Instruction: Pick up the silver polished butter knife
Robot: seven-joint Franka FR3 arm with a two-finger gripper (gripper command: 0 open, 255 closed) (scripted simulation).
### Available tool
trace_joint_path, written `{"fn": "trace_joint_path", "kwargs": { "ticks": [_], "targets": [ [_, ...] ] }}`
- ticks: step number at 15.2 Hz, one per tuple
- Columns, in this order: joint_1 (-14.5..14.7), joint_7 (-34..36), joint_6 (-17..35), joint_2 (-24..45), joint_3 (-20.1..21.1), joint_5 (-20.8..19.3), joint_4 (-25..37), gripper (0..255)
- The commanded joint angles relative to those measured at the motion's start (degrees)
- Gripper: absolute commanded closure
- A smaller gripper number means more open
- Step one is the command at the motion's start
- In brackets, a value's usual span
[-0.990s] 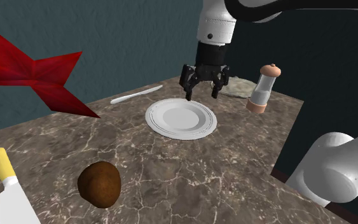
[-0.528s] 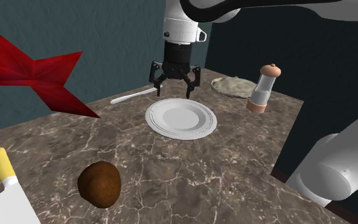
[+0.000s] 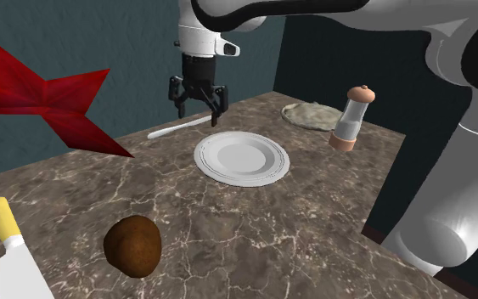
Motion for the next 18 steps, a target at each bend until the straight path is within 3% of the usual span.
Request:
{"fn": "trace_joint_path", "kwargs": {
  "ticks": [1, 8, 17, 18],
  "targets": [
    [1.2, 6.9, -1.5, 6.1, -0.1, -3.2, 6.8, 0],
    [7.1, 23.1, -7.6, 23.1, -4.4, -10.0, 29.1, 0],
    [5.6, 23.0, -0.9, 21.7, -4.4, -9.4, 21.0, 0],
    [5.7, 23.0, -1.0, 21.9, -4.4, -9.5, 21.1, 255]
  ]
}}
